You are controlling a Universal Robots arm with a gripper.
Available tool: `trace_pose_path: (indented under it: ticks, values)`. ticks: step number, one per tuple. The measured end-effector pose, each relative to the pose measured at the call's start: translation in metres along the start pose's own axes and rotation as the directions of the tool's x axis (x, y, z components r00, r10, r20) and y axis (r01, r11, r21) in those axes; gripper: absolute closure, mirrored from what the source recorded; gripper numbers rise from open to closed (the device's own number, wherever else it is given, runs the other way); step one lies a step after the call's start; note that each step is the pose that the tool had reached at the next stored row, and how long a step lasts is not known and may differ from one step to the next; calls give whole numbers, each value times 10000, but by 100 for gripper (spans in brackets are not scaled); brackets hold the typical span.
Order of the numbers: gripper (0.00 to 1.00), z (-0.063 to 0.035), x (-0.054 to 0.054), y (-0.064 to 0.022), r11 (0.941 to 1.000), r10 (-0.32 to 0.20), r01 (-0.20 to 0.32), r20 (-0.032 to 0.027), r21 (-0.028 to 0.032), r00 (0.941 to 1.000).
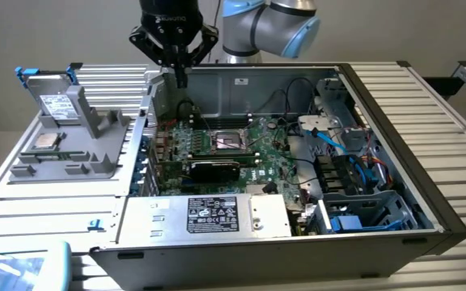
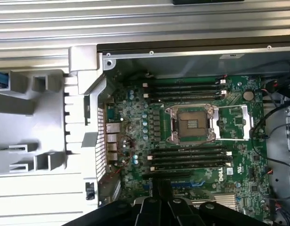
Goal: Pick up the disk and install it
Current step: 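Reach for the disk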
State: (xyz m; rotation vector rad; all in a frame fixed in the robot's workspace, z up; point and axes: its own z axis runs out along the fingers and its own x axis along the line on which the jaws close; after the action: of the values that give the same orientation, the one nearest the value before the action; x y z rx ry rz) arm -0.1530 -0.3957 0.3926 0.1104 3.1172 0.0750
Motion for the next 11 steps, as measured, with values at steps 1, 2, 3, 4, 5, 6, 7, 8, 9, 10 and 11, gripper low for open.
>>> trace_pose_path:
  ticks: [1, 2, 3, 4, 5, 6, 7, 8, 9, 10, 11]
  values:
    - [89, -1, 44, -1, 10000, -1, 1, 0, 0, 10000]
    - [89, -2, 89, -2, 10000, -1, 1, 0, 1, 10000]
    - [89, -3, 135, -3, 10000, 1, -1, 0, 1, 10000]
    - [89, -4, 180, -5, 10000, 0, 0, -1, 1, 10000]
    - [89, -5, 225, -6, 10000, -1, 1, -1, 1, 10000]
    - [89, -6, 270, -8, 10000, 0, 0, 0, 1, 10000]
    - [89, -7, 315, -9, 10000, 0, 0, 0, 1, 10000]
    - [89, -7, 363, -10, 10000, -1, 1, 0, 0, 10000]
    - [89, -7, 406, -10, 10000, -1, 1, 0, 0, 10000]
    - [89, -7, 454, -10, 10000, -1, 1, 0, 0, 10000]
    - [89, -8, 500, -9, 10000, 0, 0, -1, 0, 10000]
